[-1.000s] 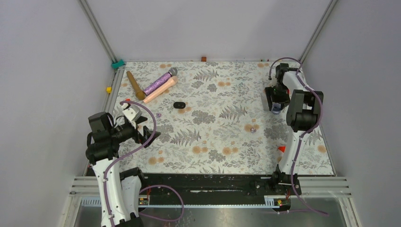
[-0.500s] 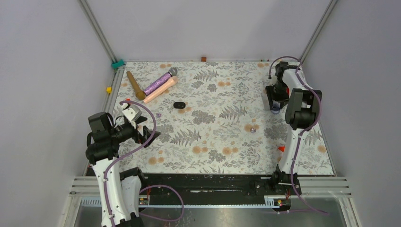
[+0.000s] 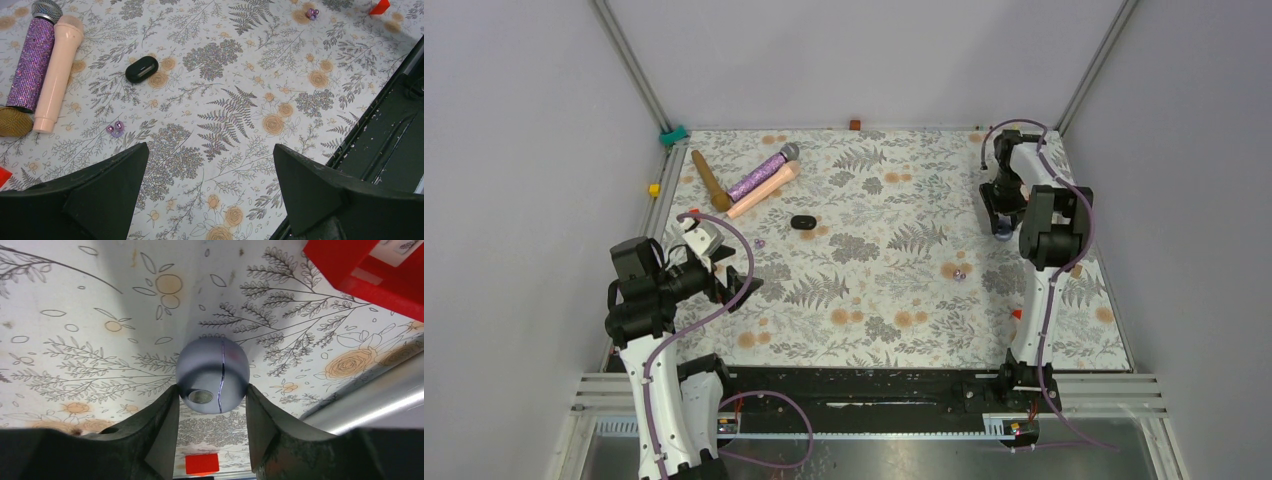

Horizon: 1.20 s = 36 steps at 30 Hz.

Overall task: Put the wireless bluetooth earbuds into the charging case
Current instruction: Move the charging case to the center of the board.

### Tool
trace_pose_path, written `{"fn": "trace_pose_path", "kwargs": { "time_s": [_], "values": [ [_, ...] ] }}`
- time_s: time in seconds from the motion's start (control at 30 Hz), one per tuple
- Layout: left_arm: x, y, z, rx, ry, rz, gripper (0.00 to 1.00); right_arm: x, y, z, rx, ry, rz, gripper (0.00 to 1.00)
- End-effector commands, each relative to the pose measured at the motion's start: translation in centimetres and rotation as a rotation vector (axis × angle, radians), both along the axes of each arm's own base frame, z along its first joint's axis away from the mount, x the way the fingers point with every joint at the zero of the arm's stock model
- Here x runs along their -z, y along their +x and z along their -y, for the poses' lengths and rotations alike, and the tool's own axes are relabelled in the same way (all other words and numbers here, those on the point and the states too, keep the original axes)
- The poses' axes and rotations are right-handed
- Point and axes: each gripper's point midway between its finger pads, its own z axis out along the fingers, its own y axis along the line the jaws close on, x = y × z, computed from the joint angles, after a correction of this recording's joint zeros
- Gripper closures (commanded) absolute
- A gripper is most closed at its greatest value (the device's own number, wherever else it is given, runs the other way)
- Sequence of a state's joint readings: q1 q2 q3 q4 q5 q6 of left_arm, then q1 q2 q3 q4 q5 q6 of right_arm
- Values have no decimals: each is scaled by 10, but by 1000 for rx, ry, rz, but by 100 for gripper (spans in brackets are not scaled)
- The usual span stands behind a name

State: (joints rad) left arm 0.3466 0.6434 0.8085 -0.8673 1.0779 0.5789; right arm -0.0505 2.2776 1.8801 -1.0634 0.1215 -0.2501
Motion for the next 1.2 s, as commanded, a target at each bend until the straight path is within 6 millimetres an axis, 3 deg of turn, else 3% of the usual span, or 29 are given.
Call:
{"fn": "trace_pose_path", "kwargs": {
  "time_s": [0.0, 0.23, 0.47, 0.57, 0.83, 1.17],
  "values": [
    [-7, 1, 2, 27, -6, 43, 1, -9, -2, -1, -47, -35, -32, 56],
    [-7, 1, 3, 29, -10, 41, 1, -9, -16, -12, -103, -17, -66, 59],
    [-8, 2, 2, 28, -12, 37, 1, -5, -36, -82, -292, 6, -78, 55],
    [-7, 3, 2, 25, -13, 30, 1, -11, -27, -94, -379, -77, -39, 55],
    [-6, 5, 0, 20, -14, 21, 1, -17, -25, -157, -453, 6, -50, 55],
    [-4, 8, -2, 11, -20, -3, 1, -13, -67, -259, -689, 24, -70, 53]
  ]
}}
